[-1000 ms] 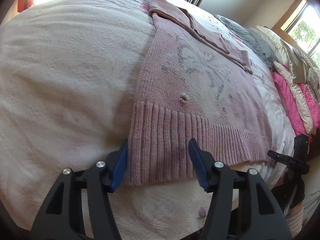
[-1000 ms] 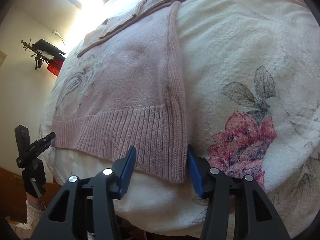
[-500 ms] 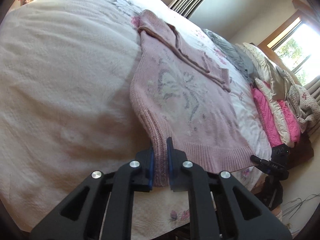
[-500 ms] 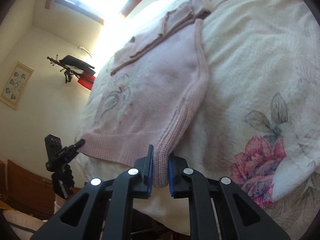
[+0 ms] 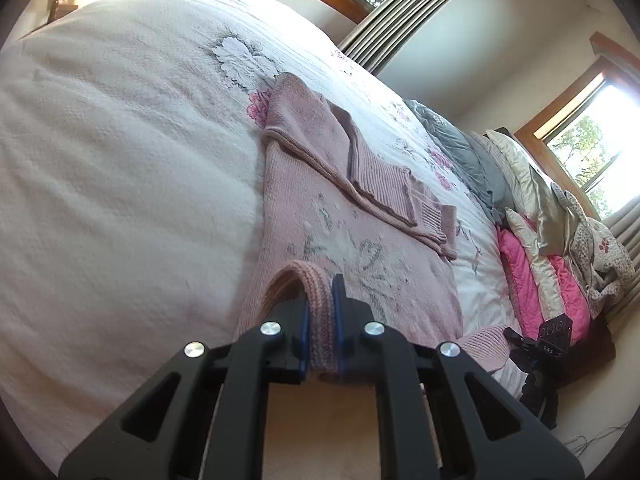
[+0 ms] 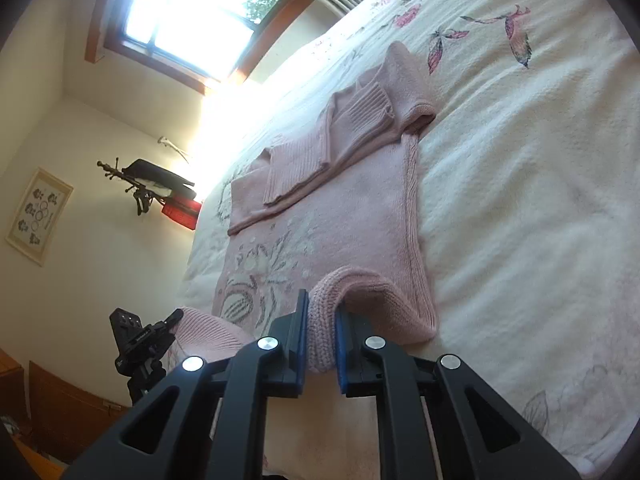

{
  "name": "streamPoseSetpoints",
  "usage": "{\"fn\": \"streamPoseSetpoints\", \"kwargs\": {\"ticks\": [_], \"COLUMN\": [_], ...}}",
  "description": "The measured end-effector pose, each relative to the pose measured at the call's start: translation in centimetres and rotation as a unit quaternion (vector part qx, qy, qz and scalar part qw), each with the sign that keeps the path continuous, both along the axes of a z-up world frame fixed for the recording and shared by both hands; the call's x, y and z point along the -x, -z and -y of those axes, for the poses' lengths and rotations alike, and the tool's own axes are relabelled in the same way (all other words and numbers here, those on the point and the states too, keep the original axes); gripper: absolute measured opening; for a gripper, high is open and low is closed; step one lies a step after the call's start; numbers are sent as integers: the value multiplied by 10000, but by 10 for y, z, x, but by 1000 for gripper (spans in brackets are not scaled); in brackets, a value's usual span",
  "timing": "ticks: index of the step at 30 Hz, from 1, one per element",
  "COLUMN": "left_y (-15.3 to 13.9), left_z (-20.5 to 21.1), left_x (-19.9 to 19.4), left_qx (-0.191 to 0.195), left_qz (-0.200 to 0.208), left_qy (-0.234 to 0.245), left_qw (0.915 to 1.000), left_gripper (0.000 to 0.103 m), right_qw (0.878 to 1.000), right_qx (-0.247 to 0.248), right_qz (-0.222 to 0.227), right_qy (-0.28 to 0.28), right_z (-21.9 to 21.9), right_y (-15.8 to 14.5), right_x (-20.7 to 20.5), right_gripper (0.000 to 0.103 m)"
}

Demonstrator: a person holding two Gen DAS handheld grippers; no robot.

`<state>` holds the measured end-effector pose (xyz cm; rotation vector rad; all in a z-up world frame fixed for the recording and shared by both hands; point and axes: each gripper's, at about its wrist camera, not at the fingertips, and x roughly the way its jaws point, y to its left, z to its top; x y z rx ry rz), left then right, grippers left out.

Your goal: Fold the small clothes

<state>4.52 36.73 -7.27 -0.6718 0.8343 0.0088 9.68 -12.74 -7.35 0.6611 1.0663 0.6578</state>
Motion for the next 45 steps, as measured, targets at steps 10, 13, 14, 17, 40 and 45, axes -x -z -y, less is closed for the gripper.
{"fn": "streamPoseSetpoints", "kwargs": {"ticks": [10,13,14,17,40,45], "left_y": [23,32,34,38,13,28], "left_z": [-28,-33,-34,-38,-22,-10], "left_x": [-57,-68,-70,-74,-90,-117], "left_qx": [18,71,107,232,-1017,-1548], "left_qz": [-299,-410,-427,-458,-410,-799], "left_qy": [-184,-189,-189,-137,403,537], "left_qw": [9994,9990,9989,9986,9932,9833], "left_gripper": [9,12,13,15,56,57], "right_qw": [9980,9969,9965,9955,9961,9940], "right_qx": [247,202,207,236,835,1087], "right_qz": [-540,-707,-755,-867,-233,-88], "right_qy": [233,293,304,301,186,15], "right_z": [-10,-10,-11,-12,-10,-17], "right_y": [35,45,48,55,13,8], "right_x": [-69,-80,-83,-85,-84,-86], "right_gripper": [11,11,12,14,58,58]}}
